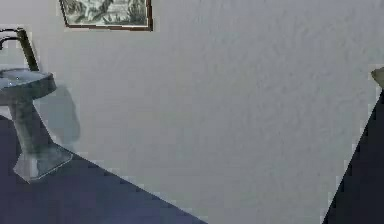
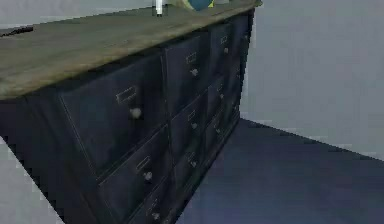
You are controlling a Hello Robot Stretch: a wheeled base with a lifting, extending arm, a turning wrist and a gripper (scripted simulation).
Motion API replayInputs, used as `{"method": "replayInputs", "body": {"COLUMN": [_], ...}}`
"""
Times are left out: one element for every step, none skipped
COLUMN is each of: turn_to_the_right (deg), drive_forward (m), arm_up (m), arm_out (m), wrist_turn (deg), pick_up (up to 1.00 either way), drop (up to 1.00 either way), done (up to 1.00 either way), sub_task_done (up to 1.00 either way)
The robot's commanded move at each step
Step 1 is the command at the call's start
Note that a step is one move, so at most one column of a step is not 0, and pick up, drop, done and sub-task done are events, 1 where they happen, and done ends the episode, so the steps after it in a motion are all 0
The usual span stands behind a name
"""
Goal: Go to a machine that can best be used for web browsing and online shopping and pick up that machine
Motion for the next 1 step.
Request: {"method": "replayInputs", "body": {"turn_to_the_right": [45.0], "drive_forward": [0.0], "arm_up": [0.0], "arm_out": [0.0], "wrist_turn": [0.0], "pick_up": [0.0], "drop": [0.0], "done": [0.0], "sub_task_done": [0.0]}}
